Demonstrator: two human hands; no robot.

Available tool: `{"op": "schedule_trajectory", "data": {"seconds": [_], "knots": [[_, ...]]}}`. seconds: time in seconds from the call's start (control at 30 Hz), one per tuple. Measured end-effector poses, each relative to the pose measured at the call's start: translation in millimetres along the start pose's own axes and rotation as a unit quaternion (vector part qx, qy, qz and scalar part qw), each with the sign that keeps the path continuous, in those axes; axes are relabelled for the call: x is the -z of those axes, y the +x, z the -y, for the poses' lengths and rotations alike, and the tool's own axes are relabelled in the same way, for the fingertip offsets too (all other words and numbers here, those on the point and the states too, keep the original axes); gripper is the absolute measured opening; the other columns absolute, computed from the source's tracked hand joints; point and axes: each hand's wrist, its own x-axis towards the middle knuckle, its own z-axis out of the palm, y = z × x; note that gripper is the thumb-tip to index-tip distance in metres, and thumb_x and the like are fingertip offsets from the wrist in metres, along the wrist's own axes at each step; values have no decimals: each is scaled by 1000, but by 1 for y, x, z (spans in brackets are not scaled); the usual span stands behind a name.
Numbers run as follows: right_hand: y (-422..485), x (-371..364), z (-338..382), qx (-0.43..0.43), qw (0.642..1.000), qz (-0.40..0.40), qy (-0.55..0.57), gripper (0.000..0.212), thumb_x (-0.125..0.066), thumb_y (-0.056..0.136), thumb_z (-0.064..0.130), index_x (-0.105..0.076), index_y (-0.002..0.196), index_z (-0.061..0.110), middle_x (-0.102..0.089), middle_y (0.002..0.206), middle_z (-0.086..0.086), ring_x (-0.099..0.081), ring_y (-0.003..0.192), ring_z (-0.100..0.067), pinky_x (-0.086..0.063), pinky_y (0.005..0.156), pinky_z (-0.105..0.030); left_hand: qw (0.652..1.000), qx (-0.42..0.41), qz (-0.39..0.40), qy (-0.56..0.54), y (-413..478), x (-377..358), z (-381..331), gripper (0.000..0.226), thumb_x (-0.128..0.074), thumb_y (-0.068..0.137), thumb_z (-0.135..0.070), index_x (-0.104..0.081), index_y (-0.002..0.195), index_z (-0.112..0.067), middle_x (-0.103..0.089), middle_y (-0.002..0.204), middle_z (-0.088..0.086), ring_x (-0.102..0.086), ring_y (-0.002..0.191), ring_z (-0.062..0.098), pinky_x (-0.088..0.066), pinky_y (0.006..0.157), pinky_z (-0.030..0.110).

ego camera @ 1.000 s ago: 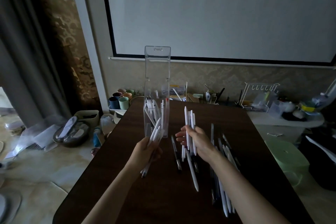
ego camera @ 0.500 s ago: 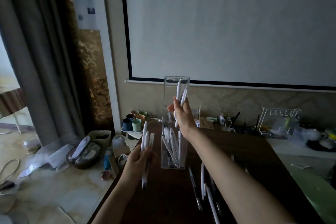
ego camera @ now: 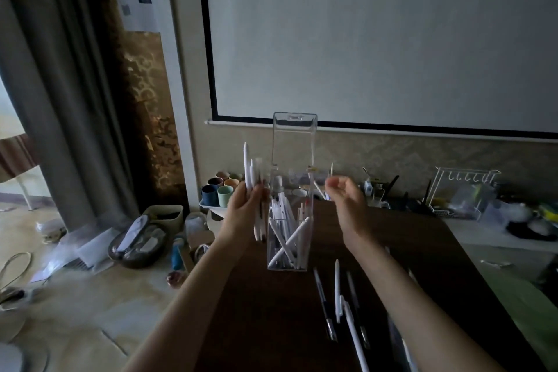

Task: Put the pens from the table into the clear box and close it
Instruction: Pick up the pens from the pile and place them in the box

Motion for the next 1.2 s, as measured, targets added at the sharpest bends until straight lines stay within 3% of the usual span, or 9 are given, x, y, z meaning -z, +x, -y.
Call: {"op": "schedule_trajectory", "data": {"seconds": [0.2,0.37,0.57,0.73,0.8,0.9,1.03,1.1,1.2], "knots": [[-25,46,-30,-55,998,-14,-9,6,-55,88,19,-61,89,19,-62,98,1,-57,100,-15,-43,91,-31,998,-56,2,2,50,-45,-6,15,-39,96,-11,-52,95,-17,-58,84,-1,-59,79,8,-50,71,20],[-39,68,-40,-76,997,-25,-16,14,-51,88,9,-61,89,19,-62,99,-4,-57,101,-20,-43,94,-35,996,-5,-15,92,65,-47,32,5,-55,90,-13,-55,93,-9,-60,85,7,-58,82,19,-48,72,26],[-50,85,-45,-88,995,-43,-12,16,-49,88,7,-61,87,19,-61,98,-4,-57,100,-20,-45,89,-34,936,-53,-36,345,62,-38,47,34,-66,79,-5,-57,111,2,-64,95,9,-60,90,23,-49,86,36],[-61,96,-50,-100,991,-46,-80,17,-48,89,8,-59,87,20,-61,94,-1,-58,93,-17,-47,80,-29,945,-94,-44,311,-2,-34,48,20,-60,85,-6,-57,104,-10,-63,98,1,-61,86,13,-51,76,24],[-66,101,-57,-120,975,-25,-188,12,-50,90,13,-59,89,21,-59,90,1,-59,91,-18,-48,79,-32,947,-48,-27,316,-33,-33,63,13,-59,86,-12,-59,99,-13,-62,91,-2,-60,81,11,-49,69,19],[-80,99,-69,-152,929,53,-333,14,-55,89,25,-60,96,14,-59,86,0,-60,87,-20,-47,71,-29,928,79,19,364,-67,-33,100,19,-63,83,-32,-63,89,-14,-66,83,1,-64,76,18,-55,67,32],[-94,87,-78,-188,841,156,-483,48,-61,80,48,-52,108,9,-53,106,-6,-56,94,-22,-41,70,-29,840,119,23,529,-82,-43,133,44,-57,76,-60,-63,95,-20,-61,102,-1,-54,103,20,-42,88,36],[-96,84,-81,-202,811,165,-523,46,-61,80,44,-50,108,10,-50,114,-8,-55,96,-23,-42,70,-31,824,123,21,553,-80,-52,136,56,-54,73,-68,-61,101,-20,-57,113,1,-46,113,23,-36,94,38],[-95,82,-84,-216,821,120,-515,33,-60,84,27,-51,108,6,-54,115,-12,-60,94,-26,-42,57,-27,803,147,43,575,-76,-67,137,74,-53,67,-74,-52,113,-15,-53,123,4,-42,122,27,-34,99,42]]}}
